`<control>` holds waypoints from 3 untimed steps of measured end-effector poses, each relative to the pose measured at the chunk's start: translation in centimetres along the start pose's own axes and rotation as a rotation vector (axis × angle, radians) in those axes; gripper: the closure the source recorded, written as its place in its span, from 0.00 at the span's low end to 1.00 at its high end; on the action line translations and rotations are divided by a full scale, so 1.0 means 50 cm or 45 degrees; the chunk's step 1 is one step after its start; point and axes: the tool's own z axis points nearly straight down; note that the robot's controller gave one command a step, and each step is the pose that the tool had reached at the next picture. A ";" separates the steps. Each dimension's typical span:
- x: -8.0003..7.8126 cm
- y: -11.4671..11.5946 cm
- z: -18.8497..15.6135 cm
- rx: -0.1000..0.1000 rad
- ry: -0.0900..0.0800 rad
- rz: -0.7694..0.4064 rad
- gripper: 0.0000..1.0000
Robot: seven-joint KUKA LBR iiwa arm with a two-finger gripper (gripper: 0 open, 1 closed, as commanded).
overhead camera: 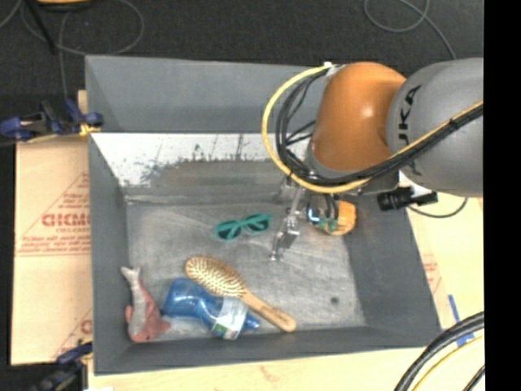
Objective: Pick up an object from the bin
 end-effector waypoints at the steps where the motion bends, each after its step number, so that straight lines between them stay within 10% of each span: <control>1: 0.012 0.092 0.036 0.005 0.007 -0.030 0.00; 3: -0.054 0.090 0.212 0.001 0.007 -0.120 0.00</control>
Offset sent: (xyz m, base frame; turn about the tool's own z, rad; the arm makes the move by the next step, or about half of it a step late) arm 0.0344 0.0459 -0.0832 -0.1656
